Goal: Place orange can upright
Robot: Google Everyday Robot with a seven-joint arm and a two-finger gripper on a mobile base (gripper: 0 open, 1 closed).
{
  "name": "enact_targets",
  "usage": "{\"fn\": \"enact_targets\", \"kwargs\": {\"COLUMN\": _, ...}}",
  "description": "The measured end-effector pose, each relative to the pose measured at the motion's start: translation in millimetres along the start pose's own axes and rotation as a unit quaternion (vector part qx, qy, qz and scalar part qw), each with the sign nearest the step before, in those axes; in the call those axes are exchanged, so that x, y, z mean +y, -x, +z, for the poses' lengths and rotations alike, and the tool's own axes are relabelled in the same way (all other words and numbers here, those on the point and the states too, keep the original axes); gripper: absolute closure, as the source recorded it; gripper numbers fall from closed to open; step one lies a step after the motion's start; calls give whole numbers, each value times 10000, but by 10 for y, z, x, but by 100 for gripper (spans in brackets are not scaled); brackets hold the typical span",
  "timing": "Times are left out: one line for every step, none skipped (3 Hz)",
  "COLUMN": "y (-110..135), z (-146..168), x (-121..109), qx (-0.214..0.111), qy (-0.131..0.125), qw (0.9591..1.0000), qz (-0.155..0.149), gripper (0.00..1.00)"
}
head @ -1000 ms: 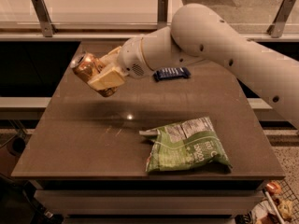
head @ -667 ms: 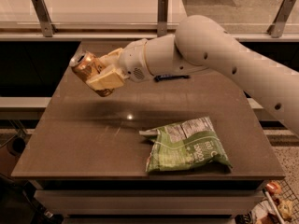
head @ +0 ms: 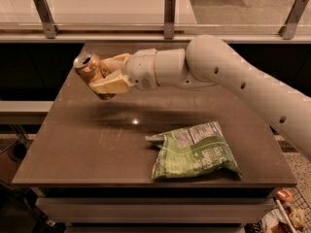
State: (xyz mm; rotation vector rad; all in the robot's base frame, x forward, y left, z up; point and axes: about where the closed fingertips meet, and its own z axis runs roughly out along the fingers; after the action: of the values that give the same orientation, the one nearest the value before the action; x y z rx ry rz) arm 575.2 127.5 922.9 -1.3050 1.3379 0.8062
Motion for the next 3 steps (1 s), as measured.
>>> {"fn": "enact_targets", "kwargs": {"y": -74, "z": 52, "x": 8, "qx": -244, "qy": 13, "qw": 9997, "qz": 26, "gripper": 100}}
{"fn": "enact_targets", "kwargs": {"y": -160, "z": 95, "x": 41, "qx": -413, "qy": 26, "qw": 9991, "qz": 97, "gripper": 100}}
{"fn": "enact_targets", "kwargs": {"y": -260, "z": 115, "x": 83, "qx": -565, "qy": 19, "qw": 9982, "qz": 207, "gripper": 100}}
